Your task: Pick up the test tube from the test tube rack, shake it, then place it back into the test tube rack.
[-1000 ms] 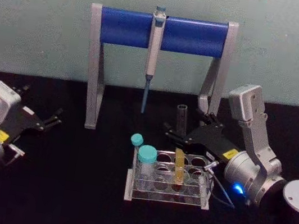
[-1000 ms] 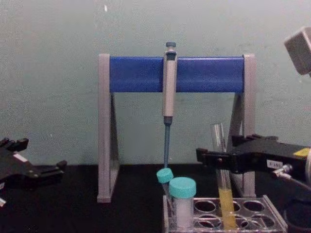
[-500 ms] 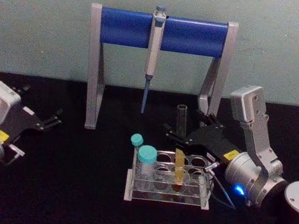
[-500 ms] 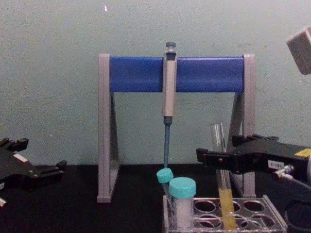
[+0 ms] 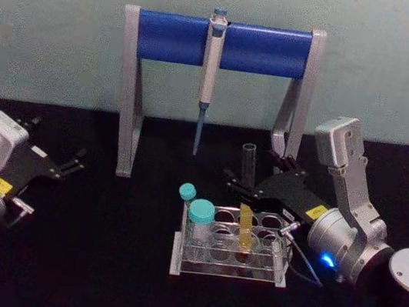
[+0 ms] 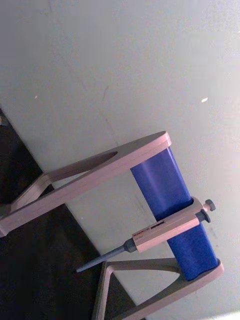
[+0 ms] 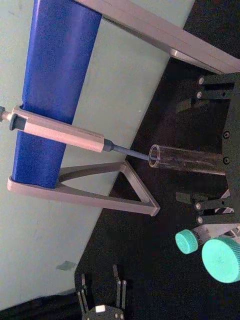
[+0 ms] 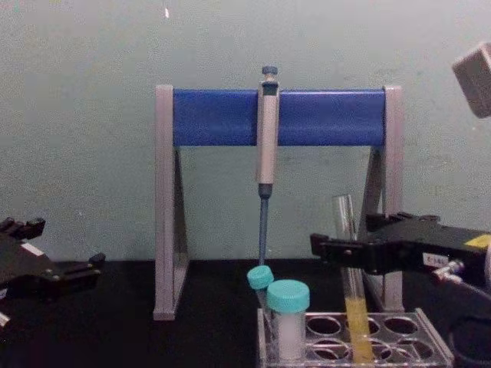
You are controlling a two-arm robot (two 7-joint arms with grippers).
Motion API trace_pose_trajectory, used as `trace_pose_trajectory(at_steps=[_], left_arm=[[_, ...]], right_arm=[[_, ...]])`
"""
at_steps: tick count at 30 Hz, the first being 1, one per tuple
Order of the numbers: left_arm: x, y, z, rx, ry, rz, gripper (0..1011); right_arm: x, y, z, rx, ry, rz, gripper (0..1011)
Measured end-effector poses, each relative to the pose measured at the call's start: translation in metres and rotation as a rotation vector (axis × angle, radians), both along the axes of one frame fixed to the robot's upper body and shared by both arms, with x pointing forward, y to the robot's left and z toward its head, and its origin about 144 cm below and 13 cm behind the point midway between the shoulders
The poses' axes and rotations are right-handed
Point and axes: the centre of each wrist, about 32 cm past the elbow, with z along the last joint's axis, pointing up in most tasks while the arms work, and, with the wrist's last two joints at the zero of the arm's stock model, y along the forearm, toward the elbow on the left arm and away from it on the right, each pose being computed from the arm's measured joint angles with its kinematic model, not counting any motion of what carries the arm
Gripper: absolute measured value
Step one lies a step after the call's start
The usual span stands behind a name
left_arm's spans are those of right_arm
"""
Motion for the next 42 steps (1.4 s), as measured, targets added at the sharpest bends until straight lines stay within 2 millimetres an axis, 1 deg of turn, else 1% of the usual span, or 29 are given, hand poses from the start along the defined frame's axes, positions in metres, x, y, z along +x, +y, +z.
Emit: trace_pose_trajectory(at_steps=[1, 2, 4, 5, 7, 8, 9, 11, 12, 13, 14, 15, 16, 18, 19, 21, 22, 23, 25, 26, 27, 28, 42], left_arm=[[0.0, 0.0, 0.0, 0.0, 0.0, 0.0, 1001], [0.0, 0.0, 0.0, 0.0, 0.0, 0.0, 1001], [0.0, 0.0, 0.0, 0.0, 0.0, 0.0, 1001], [0.0, 0.0, 0.0, 0.0, 0.0, 0.0, 1001], [0.0, 0.0, 0.0, 0.0, 0.0, 0.0, 1001], [0.0, 0.0, 0.0, 0.0, 0.0, 0.0, 1001], [0.0, 0.0, 0.0, 0.0, 0.0, 0.0, 1001], [0.0, 0.0, 0.0, 0.0, 0.0, 0.0, 1001], [0.0, 0.0, 0.0, 0.0, 0.0, 0.0, 1001], [0.0, 0.0, 0.0, 0.0, 0.0, 0.0, 1001], [0.0, 0.0, 0.0, 0.0, 0.0, 0.0, 1002], [0.0, 0.0, 0.0, 0.0, 0.0, 0.0, 1001], [0.0, 0.0, 0.0, 0.0, 0.0, 0.0, 1001], [0.0, 0.0, 0.0, 0.0, 0.0, 0.0, 1001], [0.0, 0.0, 0.0, 0.0, 0.0, 0.0, 1001], [0.0, 0.0, 0.0, 0.0, 0.0, 0.0, 1001], [0.0, 0.0, 0.0, 0.0, 0.0, 0.0, 1001], [0.0, 0.0, 0.0, 0.0, 0.0, 0.0, 1001], [0.0, 0.0, 0.0, 0.0, 0.0, 0.0, 1001], [0.0, 0.0, 0.0, 0.0, 0.0, 0.0, 1001], [0.0, 0.0, 0.0, 0.0, 0.0, 0.0, 1001], [0.0, 0.0, 0.0, 0.0, 0.0, 0.0, 1001], [0.0, 0.0, 0.0, 0.0, 0.0, 0.0, 1001]], right_arm=[[0.0, 0.0, 0.0, 0.0, 0.0, 0.0, 995], [0.0, 0.0, 0.0, 0.0, 0.0, 0.0, 953], [0.0001, 0.0, 0.0, 0.0, 0.0, 0.0, 929], [0.0001, 0.0, 0.0, 0.0, 0.0, 0.0, 885], [0.0001, 0.0, 0.0, 0.0, 0.0, 0.0, 860], [0.0001, 0.0, 0.0, 0.0, 0.0, -0.001, 800], [0.0001, 0.0, 0.0, 0.0, 0.0, -0.001, 800], [0.0001, 0.0, 0.0, 0.0, 0.0, -0.001, 742], [0.0001, 0.0, 0.0, 0.0, 0.0, -0.001, 686], [0.0001, 0.0, 0.0, 0.0, 0.0, -0.001, 674], [0.0001, 0.0, 0.0, 0.0, 0.0, -0.001, 604], [0.0001, 0.0, 0.0, 0.0, 0.0, -0.001, 604], [0.0001, 0.0, 0.0, 0.0, 0.0, -0.001, 565], [0.0001, 0.0, 0.0, 0.0, 0.0, -0.001, 529], [0.0001, 0.0, 0.0, 0.0, 0.0, -0.001, 468], [0.0001, 0.0, 0.0, 0.0, 0.0, -0.001, 421], [0.0001, 0.0, 0.0, 0.0, 0.0, -0.001, 382], [0.0001, 0.0, 0.0, 0.0, 0.0, -0.001, 382], [0.0001, 0.0, 0.0, 0.001, 0.0, -0.001, 279], [0.0001, 0.0, 0.0, 0.001, 0.0, -0.001, 279], [0.0001, 0.0, 0.0, 0.002, 0.0, -0.001, 250], [0.0001, 0.0001, 0.0, 0.002, 0.0, -0.001, 246], [0.0001, 0.0, 0.0, 0.001, 0.0, -0.001, 244]])
